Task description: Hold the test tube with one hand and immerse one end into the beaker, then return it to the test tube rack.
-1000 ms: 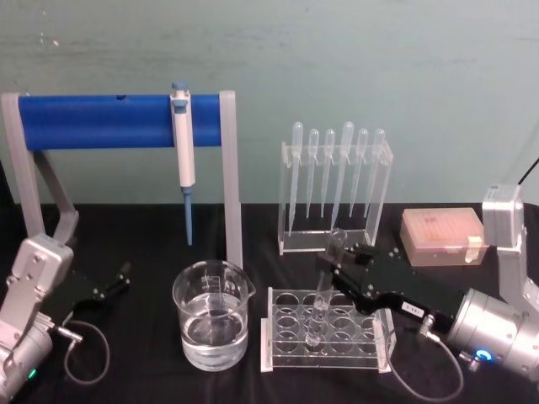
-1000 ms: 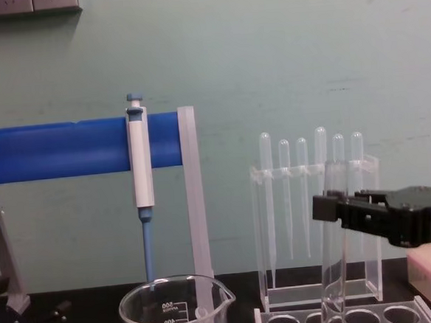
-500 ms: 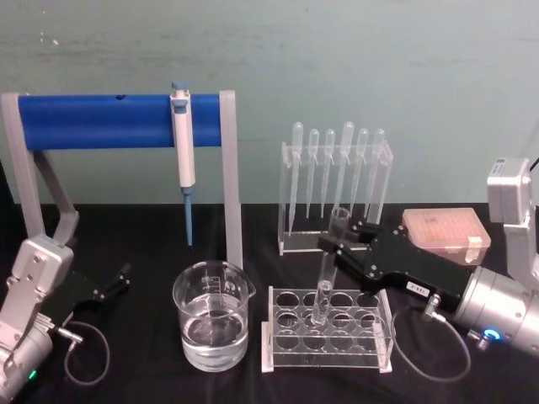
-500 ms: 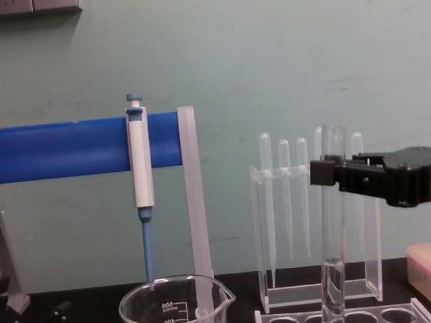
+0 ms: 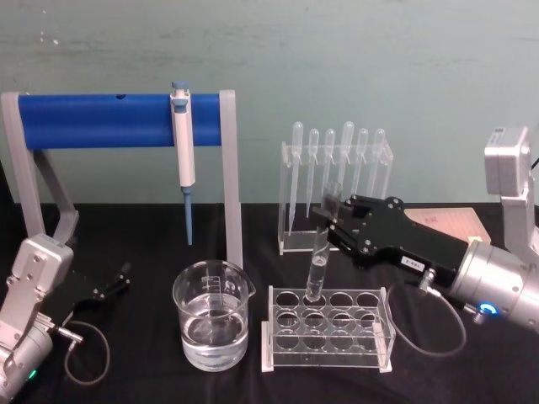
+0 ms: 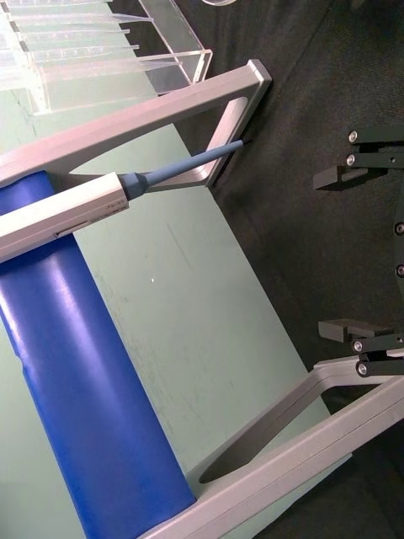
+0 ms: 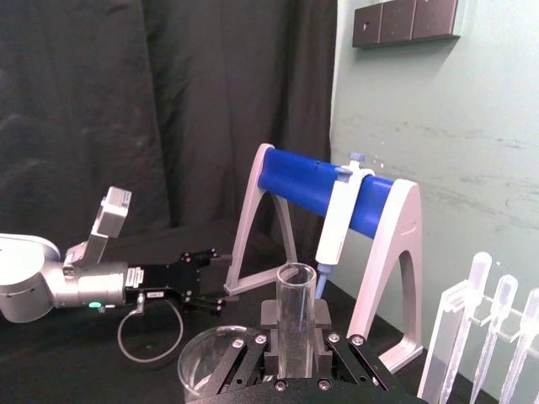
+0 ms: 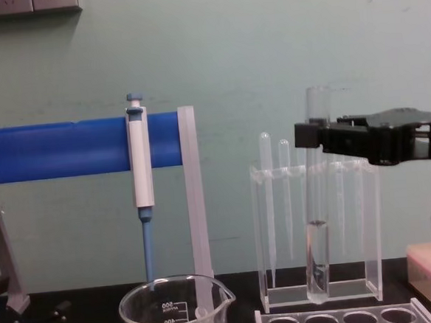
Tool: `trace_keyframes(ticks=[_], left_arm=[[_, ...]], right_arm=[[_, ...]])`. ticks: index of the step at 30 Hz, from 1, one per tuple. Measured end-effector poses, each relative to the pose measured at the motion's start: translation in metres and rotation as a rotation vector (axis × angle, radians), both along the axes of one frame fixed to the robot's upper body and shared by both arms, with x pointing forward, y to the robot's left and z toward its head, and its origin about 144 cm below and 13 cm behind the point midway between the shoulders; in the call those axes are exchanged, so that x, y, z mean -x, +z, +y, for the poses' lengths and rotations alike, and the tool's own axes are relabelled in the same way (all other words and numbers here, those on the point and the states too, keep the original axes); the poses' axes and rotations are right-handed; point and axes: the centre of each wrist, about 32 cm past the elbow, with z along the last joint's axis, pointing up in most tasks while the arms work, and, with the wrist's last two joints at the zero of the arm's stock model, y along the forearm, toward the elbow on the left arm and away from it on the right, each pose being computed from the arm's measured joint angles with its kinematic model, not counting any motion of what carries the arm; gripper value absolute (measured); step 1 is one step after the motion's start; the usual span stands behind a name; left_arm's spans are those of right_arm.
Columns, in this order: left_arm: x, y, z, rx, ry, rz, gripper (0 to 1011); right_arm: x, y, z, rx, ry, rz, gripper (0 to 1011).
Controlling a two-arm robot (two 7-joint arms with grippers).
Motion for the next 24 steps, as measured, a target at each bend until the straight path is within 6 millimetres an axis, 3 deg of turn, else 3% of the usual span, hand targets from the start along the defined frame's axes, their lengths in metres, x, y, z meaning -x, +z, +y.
trace_keyframes(ticks=[10,24], left_arm=[[0.0,0.0,0.0,0.0,0.0,0.0,1000],[0.0,0.0,0.0,0.0,0.0,0.0,1000]], right_arm=[[-0.013,0.014,0.014,-0.009,0.006,-0.005,225],[-0.033,0.024,0.051,-0.027,0.061,-0.009,225]])
